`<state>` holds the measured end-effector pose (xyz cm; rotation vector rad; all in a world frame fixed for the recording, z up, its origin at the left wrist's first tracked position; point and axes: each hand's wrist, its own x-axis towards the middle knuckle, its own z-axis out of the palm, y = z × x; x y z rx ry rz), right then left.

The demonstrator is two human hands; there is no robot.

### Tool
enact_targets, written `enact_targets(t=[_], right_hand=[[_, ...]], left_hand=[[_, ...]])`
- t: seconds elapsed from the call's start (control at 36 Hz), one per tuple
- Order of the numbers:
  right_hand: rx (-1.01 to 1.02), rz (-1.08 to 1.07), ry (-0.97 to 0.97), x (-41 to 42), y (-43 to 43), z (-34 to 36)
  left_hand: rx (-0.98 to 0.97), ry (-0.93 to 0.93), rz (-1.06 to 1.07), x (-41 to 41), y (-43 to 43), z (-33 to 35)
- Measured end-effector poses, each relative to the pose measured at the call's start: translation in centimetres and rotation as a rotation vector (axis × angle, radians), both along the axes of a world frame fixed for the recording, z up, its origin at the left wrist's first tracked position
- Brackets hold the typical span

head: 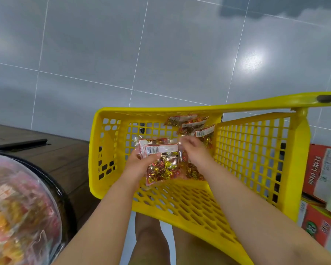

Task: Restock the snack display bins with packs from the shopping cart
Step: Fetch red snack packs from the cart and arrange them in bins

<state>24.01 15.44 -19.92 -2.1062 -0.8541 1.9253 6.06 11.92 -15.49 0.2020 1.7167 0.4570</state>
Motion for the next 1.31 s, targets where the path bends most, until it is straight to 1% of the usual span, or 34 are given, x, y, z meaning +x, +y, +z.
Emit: enact_targets(t=[0.03, 0.08, 0.11, 0.14, 0.25, 0.33, 0.42, 0.58, 0.72, 0.83, 0.89, 0.97, 1.06, 1.08, 1.14, 1.25, 1.31], right_hand=[[0.022, -0.071, -0.108, 0.4, 0.5, -0.5], [0.099, -0.155, -0.390, 1.6, 1.2, -1.6], [0.119, -0.173, -0.497, 2.1, 1.5, -2.2], [0.107, -0.164, -0.557, 2.4, 1.7, -2.7], [-0.056, 0.094, -0.594, 2.1, 1.9, -4.8], [-0.137, 0.175, -0.634, 1.6, 1.9, -6.0], [-0.171, 0.114, -0.633, 1.2, 2.2, -6.4], [-0.042, -0.061, -0.548, 2.3, 1.7, -5.5], [0.052, -0.158, -0.604, 3.7, -0.4, -2.7], [0.116, -0.273, -0.549, 4.4, -2.3, -0.4], [0.110, -0.385, -0.465, 4.7, -3.0, 0.7], [0.001, -0.563, -0.256, 4.8, -3.4, 2.9], [-0.098, -0.673, 0.017, 4.1, -3.1, 5.8], [-0.114, -0.660, 0.086, 3.7, -2.8, 6.9], [-0.139, -0.554, 0.173, 2.4, -2.0, 9.0], [-0.113, -0.325, 0.213, -0.9, -0.4, 13.2], [-0.107, -0.258, 0.290, -2.8, 0.2, 15.4]], left_hand=[[0.013, 0.007, 0.014, 0.0, -0.1, -0.2], [0.021, 0.023, 0.030, 0.0, -0.3, -0.3], [0.017, 0.039, 0.034, -0.1, -0.4, -0.3], [0.020, 0.054, 0.043, -0.1, -0.6, -0.4], [0.048, 0.085, 0.064, 0.0, -1.0, -0.4], [0.062, 0.116, 0.029, 0.0, -1.1, -0.3], [0.067, 0.138, -0.021, -0.4, -1.4, -0.5], [0.047, 0.161, -0.025, -1.0, -1.8, -0.6], [0.045, 0.150, 0.002, -1.2, -2.1, -0.6], [0.057, 0.146, 0.000, -1.4, -2.1, -0.1], [0.063, 0.147, -0.003, -1.5, -2.1, 0.5], [0.072, 0.136, -0.007, -1.8, -2.4, 1.8], [0.098, 0.139, 0.010, -2.4, -2.8, 3.9], [0.105, 0.144, 0.018, -2.6, -2.9, 4.8], [0.115, 0.160, 0.047, -3.1, -3.4, 6.6], [0.163, 0.174, 0.123, -4.8, -4.8, 10.5], [0.175, 0.201, 0.190, -5.9, -5.8, 12.4]])
